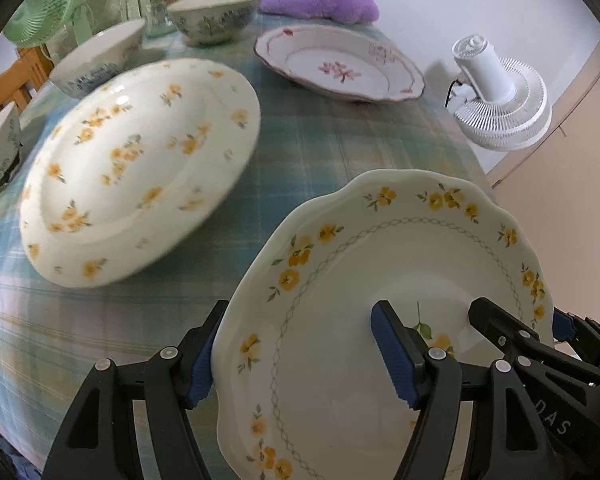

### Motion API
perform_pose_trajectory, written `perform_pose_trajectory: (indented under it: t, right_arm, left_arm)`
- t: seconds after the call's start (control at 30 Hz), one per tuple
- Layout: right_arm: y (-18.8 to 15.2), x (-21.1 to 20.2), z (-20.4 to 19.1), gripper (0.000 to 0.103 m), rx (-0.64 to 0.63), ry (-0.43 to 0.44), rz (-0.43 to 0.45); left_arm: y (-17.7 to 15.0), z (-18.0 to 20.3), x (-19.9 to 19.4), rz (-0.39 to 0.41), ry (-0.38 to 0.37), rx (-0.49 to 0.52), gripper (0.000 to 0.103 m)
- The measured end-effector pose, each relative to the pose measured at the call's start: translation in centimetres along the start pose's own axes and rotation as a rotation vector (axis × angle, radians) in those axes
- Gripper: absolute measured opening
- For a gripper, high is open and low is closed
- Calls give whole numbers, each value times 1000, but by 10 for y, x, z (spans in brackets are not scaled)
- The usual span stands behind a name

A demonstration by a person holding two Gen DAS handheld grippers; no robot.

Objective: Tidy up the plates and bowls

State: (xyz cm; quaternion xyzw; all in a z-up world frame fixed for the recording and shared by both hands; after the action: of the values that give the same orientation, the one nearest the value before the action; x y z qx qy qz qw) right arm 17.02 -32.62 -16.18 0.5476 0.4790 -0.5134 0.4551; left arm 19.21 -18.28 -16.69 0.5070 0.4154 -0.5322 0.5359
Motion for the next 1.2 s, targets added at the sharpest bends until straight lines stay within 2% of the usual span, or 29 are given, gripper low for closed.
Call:
perform_pose_trajectory:
  t: [0.2,0.6,0.77,0.87,1.1,1.2]
  right_arm:
    - [8,10,7,68,-17,6,-22]
    - [14,11,13,68,-9,12,-20]
    - [9,-9,14,68,-5,-18,49]
    - [7,-21,11,68,-2,-19,77]
    - [5,-55,-21,69,-20,35,156]
    - [1,-67,-40,69,-27,30,195]
  left_arm:
    - [7,10,2,19,45,-5,71]
    - [10,11,1,26,78,-1,75]
    - [3,12,-11,51,83,21,77]
    - [-1,7,-28,94,76,33,77]
    - [-5,-24,-61,164,83,19,78]
    - [-5,-40,-71,186,73,20,78]
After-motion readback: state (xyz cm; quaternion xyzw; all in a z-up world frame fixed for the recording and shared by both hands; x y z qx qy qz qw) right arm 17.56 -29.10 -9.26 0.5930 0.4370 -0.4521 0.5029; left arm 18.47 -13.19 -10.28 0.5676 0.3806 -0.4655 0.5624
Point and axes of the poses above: each gripper's, at about its wrist camera, not at the fingertips, and x roughly the way its jaws point, z to its right, y to its top, the point moved 7 cm from there along x, roughly the way its jaws point, and after that the axes turned 15 degrees about -z, right-handed, at the moved point
